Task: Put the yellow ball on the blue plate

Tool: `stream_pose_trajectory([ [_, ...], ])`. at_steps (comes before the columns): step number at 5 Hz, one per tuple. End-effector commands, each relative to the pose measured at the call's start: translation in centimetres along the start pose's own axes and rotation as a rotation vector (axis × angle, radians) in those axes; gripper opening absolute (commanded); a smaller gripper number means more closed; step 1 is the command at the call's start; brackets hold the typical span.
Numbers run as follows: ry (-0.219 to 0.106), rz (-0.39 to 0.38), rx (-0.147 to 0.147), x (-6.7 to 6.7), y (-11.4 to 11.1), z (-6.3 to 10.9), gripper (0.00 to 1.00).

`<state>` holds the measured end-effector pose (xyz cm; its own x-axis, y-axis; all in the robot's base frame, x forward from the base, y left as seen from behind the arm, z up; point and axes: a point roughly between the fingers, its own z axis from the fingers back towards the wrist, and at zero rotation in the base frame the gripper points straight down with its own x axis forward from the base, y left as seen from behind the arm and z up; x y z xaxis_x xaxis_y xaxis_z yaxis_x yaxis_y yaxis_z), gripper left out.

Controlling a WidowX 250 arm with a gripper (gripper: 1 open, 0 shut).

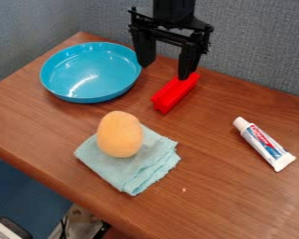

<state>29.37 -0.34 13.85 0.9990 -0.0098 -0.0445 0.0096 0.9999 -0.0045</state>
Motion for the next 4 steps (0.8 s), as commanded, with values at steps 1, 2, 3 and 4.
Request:
stream_pose_trajectory([
  [1,0.018,-0.003,0.000,-0.2,0.1,-0.7,1.00],
  [2,0.031,-0.044,0.031,-1.8,1.0,-1.8,1.00],
  [3,0.031,-0.108,0.055,-3.2,1.8,-2.4,1.00],
  [4,0.003,-0.194,0.072,-4.5,3.0,-2.6,1.00],
])
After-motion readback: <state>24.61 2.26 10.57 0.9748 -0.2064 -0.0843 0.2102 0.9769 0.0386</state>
